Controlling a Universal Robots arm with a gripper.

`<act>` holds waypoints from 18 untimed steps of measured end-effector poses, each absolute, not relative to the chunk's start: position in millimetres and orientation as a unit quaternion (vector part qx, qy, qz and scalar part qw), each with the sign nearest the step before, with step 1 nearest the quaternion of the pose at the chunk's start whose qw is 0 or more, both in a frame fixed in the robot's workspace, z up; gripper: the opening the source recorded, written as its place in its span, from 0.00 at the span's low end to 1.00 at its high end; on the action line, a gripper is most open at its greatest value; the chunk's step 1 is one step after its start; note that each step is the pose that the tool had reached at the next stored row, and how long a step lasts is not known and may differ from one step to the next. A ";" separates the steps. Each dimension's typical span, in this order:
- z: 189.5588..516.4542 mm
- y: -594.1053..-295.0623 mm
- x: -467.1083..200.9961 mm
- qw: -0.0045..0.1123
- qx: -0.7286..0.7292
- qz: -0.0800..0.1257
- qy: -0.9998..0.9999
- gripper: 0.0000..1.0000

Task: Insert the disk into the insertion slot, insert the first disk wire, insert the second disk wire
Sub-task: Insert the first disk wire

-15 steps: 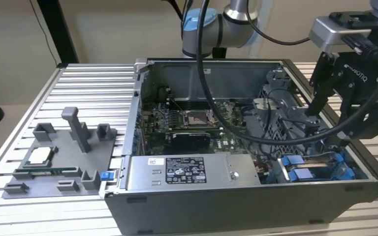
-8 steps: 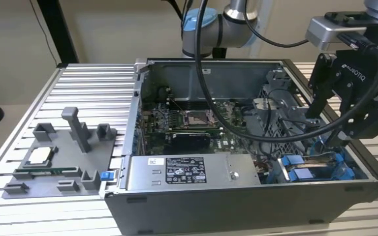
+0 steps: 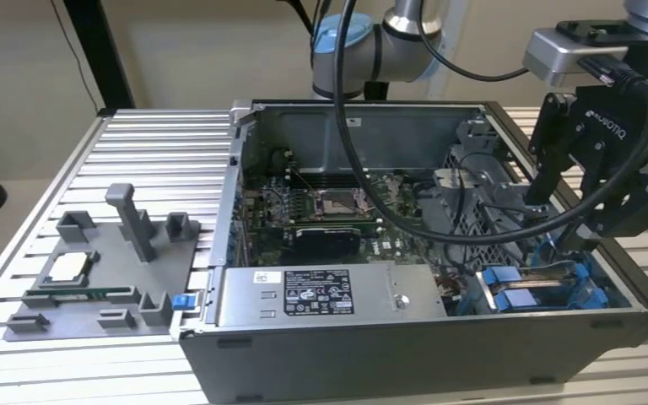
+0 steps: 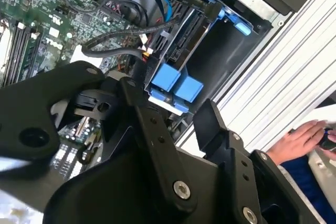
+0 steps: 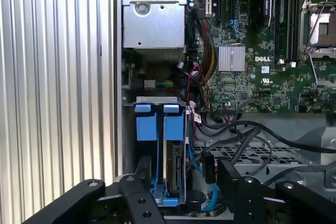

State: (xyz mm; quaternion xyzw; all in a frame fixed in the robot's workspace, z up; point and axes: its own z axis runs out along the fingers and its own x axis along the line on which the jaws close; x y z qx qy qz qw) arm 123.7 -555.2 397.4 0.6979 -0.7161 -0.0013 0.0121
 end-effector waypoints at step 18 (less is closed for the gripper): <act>388.9 -538.3 116.3 -0.013 0.697 0.025 -0.717 1.00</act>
